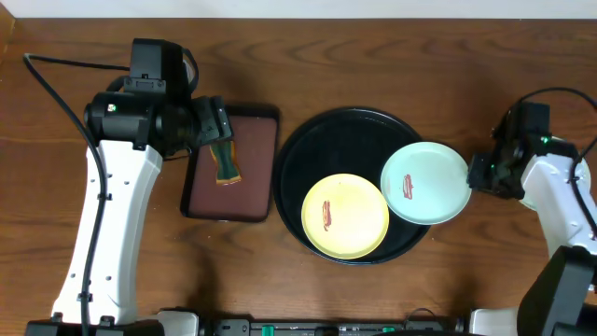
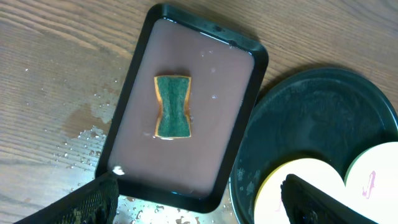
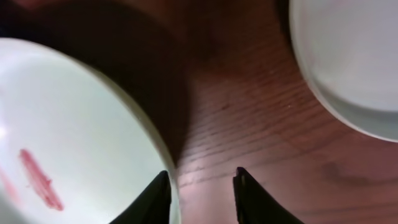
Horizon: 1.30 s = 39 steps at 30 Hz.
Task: Clean dirty plates on tray and stack at the side
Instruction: 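Move the right gripper back to the second pale green plate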
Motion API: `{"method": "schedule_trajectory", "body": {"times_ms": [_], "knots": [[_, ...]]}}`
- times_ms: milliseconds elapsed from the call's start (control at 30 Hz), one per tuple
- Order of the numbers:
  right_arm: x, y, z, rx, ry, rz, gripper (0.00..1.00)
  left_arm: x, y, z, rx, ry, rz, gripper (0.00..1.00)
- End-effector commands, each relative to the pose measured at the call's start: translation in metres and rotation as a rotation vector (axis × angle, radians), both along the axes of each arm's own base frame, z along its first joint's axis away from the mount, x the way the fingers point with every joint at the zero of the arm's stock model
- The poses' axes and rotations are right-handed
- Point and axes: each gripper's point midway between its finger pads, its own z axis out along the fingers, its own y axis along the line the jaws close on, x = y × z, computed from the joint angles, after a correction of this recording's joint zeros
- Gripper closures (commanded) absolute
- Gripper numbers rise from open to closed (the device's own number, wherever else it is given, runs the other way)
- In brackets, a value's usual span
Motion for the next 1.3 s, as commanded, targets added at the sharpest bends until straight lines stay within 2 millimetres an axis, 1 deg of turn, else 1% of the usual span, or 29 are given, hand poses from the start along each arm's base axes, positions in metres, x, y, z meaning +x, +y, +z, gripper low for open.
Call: {"method": "schedule_trajectory", "body": {"times_ms": [0, 33, 100, 133, 233, 333, 367, 467, 567, 600, 700, 800, 867, 900, 1000, 1067, 1167, 1267], "knots": [[-0.008, 0.018, -0.018, 0.086, 0.007, 0.021, 0.71, 0.001, 0.001, 0.004, 0.002, -0.012, -0.007, 0.16], [-0.010, 0.019, -0.023, 0.088, 0.009, 0.018, 0.75, 0.001, 0.001, 0.004, 0.002, -0.011, -0.007, 0.16], [-0.011, 0.019, -0.027, 0.086, 0.006, 0.018, 0.94, 0.001, 0.001, 0.004, 0.002, -0.012, -0.007, 0.16], [-0.010, 0.018, -0.027, 0.086, 0.000, 0.017, 0.99, 0.001, 0.001, 0.004, 0.002, -0.011, -0.007, 0.16], [0.003, 0.021, -0.020, 0.102, -0.047, 0.022, 0.99, 0.001, 0.001, 0.004, 0.002, -0.012, -0.007, 0.16], [0.021, 0.028, -0.006, 0.148, -0.116, 0.039, 0.99, 0.001, 0.001, 0.004, 0.002, -0.011, -0.007, 0.15], [0.032, 0.033, 0.004, 0.177, -0.150, 0.043, 0.99, 0.001, 0.001, 0.004, 0.002, -0.012, -0.007, 0.15], [0.049, 0.044, 0.021, 0.216, -0.208, 0.036, 0.99, 0.001, 0.001, 0.004, 0.002, -0.012, -0.007, 0.15], [0.062, 0.061, 0.028, 0.243, -0.252, 0.027, 0.99, 0.001, 0.001, 0.004, 0.002, -0.012, -0.007, 0.15], [0.066, 0.069, 0.029, 0.248, -0.262, 0.035, 0.99, 0.001, 0.001, 0.004, 0.001, -0.012, -0.006, 0.15], [0.074, 0.093, 0.023, 0.234, -0.273, 0.068, 0.99, 0.001, 0.001, 0.004, 0.001, -0.012, -0.006, 0.16], [0.085, 0.104, 0.007, 0.147, -0.278, 0.043, 0.99, 0.001, -0.001, 0.004, -0.008, -0.009, 0.001, 0.16], [0.097, 0.122, -0.002, 0.156, -0.304, 0.072, 0.99, 0.000, -0.005, 0.005, -0.035, -0.007, -0.011, 0.15], [0.103, 0.135, -0.009, 0.167, -0.315, 0.090, 0.99, 0.000, -0.008, 0.005, -0.049, -0.006, -0.017, 0.16], [0.111, 0.152, -0.020, 0.183, -0.328, 0.103, 0.99, 0.000, -0.009, 0.005, -0.053, -0.005, -0.016, 0.16], [0.113, 0.156, -0.025, 0.183, -0.331, 0.109, 0.99, -0.001, -0.009, 0.005, -0.053, -0.002, -0.016, 0.16], [0.115, 0.150, -0.026, 0.142, -0.338, 0.107, 0.99, -0.004, -0.008, 0.004, -0.052, 0.011, -0.016, 0.16], [0.114, 0.150, -0.026, 0.129, -0.336, 0.144, 0.99, -0.004, -0.009, 0.003, -0.052, 0.013, -0.019, 0.15]]}}
